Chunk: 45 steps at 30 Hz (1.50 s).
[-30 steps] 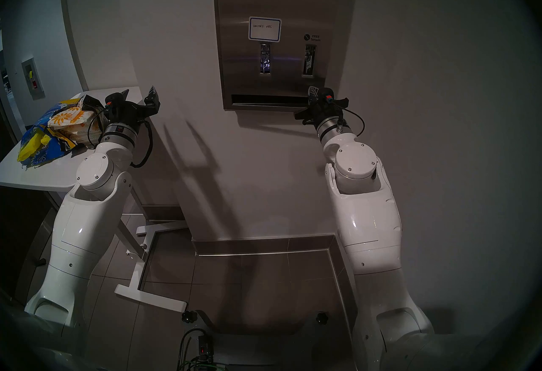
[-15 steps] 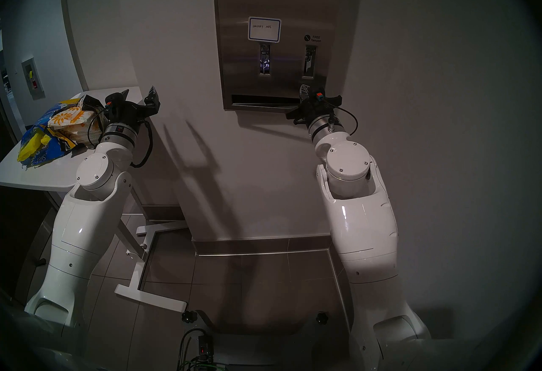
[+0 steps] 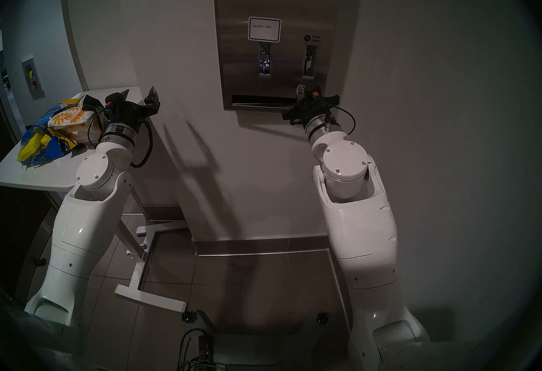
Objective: Open the dispenser door, put the pads inside, close the door
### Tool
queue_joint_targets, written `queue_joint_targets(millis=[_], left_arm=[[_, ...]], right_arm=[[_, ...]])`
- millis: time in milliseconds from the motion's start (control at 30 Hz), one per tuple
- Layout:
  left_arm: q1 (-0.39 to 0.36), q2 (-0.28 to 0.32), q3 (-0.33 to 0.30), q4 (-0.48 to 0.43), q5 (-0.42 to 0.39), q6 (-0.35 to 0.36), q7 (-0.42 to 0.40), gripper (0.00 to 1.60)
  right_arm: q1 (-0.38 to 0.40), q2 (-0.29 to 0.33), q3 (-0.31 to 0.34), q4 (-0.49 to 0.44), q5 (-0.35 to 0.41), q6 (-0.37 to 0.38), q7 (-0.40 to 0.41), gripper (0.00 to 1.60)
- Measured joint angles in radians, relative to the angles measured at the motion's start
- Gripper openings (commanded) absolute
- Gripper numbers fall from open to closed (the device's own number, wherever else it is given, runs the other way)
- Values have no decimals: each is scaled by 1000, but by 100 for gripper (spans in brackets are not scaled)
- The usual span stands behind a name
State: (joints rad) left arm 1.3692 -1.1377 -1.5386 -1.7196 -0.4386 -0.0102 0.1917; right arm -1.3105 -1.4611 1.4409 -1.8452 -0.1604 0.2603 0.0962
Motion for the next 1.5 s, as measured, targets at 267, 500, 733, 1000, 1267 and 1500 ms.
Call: queue_joint_targets(millis=[267, 500, 733, 1000, 1267, 1500], left_arm=[[0, 0, 0, 0, 0, 0, 0, 160], [0, 0, 0, 0, 0, 0, 0, 160], [0, 0, 0, 0, 0, 0, 0, 160], [0, 0, 0, 0, 0, 0, 0, 160], [0, 0, 0, 0, 0, 0, 0, 160], [0, 0, 0, 0, 0, 0, 0, 160]], right_arm=[[3, 25, 25, -42, 0, 24, 37, 0], [10, 41, 49, -75, 8, 43, 70, 0], [14, 59, 90, -89, 15, 55, 88, 0], [13, 76, 139, -87, 15, 54, 87, 0], [10, 95, 187, -58, 19, 48, 86, 0], [12, 107, 213, 31, 42, 27, 105, 0]])
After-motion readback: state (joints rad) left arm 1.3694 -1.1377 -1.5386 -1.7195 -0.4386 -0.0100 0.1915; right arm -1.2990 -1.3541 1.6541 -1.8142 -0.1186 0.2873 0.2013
